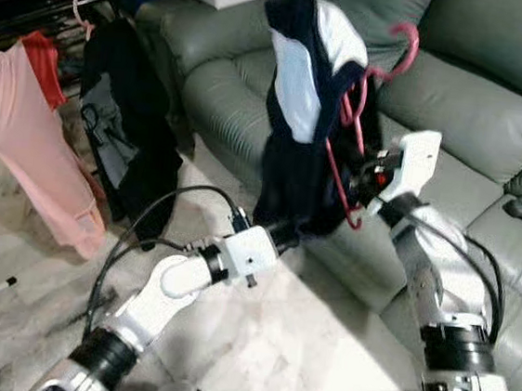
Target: Hang hanger
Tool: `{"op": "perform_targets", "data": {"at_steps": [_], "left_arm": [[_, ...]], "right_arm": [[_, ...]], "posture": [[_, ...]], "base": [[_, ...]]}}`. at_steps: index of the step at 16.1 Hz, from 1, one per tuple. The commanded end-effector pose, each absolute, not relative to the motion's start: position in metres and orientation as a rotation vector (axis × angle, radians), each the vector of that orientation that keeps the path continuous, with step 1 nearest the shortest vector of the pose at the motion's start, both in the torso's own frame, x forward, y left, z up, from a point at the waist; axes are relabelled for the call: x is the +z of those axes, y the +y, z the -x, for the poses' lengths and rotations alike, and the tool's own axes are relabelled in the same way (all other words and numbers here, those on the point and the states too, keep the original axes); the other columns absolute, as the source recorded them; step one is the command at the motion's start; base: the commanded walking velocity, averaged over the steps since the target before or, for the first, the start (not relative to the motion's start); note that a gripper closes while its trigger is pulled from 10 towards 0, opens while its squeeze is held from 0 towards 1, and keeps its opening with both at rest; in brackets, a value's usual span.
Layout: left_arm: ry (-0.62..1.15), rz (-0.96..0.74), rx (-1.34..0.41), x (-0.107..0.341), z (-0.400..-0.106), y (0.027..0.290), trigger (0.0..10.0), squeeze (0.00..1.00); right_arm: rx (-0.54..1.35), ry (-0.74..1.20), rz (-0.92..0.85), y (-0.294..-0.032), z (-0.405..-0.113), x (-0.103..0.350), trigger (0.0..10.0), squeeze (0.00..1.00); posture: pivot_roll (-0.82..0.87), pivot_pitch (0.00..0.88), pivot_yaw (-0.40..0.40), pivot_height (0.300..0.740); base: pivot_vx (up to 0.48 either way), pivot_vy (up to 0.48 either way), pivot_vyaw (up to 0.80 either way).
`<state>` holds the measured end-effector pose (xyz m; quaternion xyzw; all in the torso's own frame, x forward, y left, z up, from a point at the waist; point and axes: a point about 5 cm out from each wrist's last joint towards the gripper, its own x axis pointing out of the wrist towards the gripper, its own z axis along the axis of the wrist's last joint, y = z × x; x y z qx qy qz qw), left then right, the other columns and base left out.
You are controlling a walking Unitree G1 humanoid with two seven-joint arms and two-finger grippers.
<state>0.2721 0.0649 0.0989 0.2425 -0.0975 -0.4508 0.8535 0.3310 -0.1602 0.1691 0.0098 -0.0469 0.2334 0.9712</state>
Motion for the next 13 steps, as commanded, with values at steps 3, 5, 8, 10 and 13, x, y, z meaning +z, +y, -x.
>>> {"op": "perform_targets", "data": {"at_steps": [3,5,8,10,13], "left_arm": [[-0.201,-0.492,-0.956,0.107,-0.268,0.081,10.0,1.00],[-0.198,-0.481,-0.971,0.106,-0.262,0.084,10.0,1.00],[-0.230,-0.493,-0.936,0.110,-0.262,0.091,10.0,1.00],[-0.278,-0.743,-0.833,0.114,-0.279,0.121,10.0,1.00],[-0.298,-0.915,-0.823,0.120,-0.288,0.146,10.0,1.00]], "right_arm": [[0.489,-0.102,0.120,-0.166,-0.326,0.159,10.0,0.00],[0.509,-0.081,0.218,-0.171,-0.320,0.146,10.0,0.00],[0.600,-0.054,0.248,-0.175,-0.311,0.135,10.0,0.00],[0.734,-0.003,0.295,-0.184,-0.297,0.125,10.0,0.00],[0.870,0.110,0.370,-0.199,-0.279,0.111,10.0,0.00]], "posture": [[-0.04,0.060,0.036,0.740],[-0.04,0.061,0.033,0.740],[-0.04,0.062,0.032,0.740],[-0.03,0.067,0.032,0.740],[-0.03,0.071,0.037,0.740]], "base": [[0.000,0.000,0.00],[0.000,0.000,0.00],[0.000,0.000,0.00],[0.000,0.000,0.00],[0.000,0.000,0.00]]}}
